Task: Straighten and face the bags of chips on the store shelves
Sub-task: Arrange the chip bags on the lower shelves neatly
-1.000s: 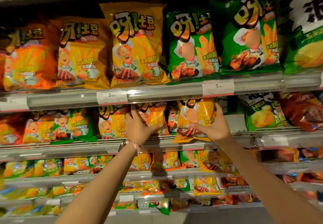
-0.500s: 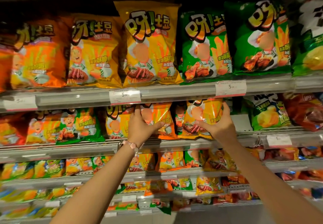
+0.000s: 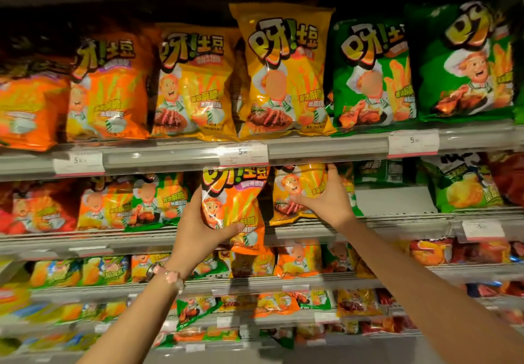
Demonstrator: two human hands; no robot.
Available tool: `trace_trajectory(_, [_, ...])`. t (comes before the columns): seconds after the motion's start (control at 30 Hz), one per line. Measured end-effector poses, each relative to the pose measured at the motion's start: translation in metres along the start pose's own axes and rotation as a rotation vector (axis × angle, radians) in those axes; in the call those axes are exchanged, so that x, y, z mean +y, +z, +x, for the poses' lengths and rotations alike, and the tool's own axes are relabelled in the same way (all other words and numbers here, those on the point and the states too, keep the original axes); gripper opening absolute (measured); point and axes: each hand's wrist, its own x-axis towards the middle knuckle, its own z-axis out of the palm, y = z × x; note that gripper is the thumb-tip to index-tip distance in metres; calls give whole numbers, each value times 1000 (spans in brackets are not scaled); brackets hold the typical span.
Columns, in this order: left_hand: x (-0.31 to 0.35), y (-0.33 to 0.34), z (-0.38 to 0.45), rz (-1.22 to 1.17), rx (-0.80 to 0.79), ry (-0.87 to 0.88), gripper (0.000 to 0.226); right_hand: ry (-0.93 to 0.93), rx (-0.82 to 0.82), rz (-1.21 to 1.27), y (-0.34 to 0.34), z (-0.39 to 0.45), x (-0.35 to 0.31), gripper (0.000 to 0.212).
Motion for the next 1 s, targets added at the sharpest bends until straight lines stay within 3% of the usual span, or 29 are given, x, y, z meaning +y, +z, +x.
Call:
trace_trajectory(0.07, [-5,-11,-3,25,15,12,79,20,-18,23,13,1,-9,112])
trace_trajectory(0.17, [-14,-28,-7,23,8,-13,102,36,-15,57,27,2,-17,105])
trace_trajectory(0.27, [-23,-45,-9,5,-10,-27,107,77,-69,-35,38,3,-12,105])
trace_trajectory(0.53, [-35,-56,-6,-71,-40,13,93,206,-164,-47,41,2,0,130])
trace_trajectory(0.6, [-39,-54,-4,-62,-42,19,93,257,-63,-135,44,-10,-19,127])
trace_trajectory(0.67, [-43,-52,-3,-63,-35,17,92,150,156,-177,53,-29,-38,108])
trace_trajectory(0.73, [-47,-50,-2,-75,-24,24,86,-2,216,-33,68,-53,-63,87])
trace_trajectory(0.8, [-49,-47,-2,-86,-4,25,87,32,-38,234,85,-72,-87,77])
trace_trajectory(0.9, [-44,-44,-5,-96,27,43,91,176,-426,450,111,-80,-103,104])
trace_trajectory(0.97, [-42,-44,-8,-86,46,67,88,175,-463,491,120,-80,-103,121])
trace_trajectory(1.0, [-45,-43,-9,-69,51,77,92,167,-450,502,123,-81,-102,118])
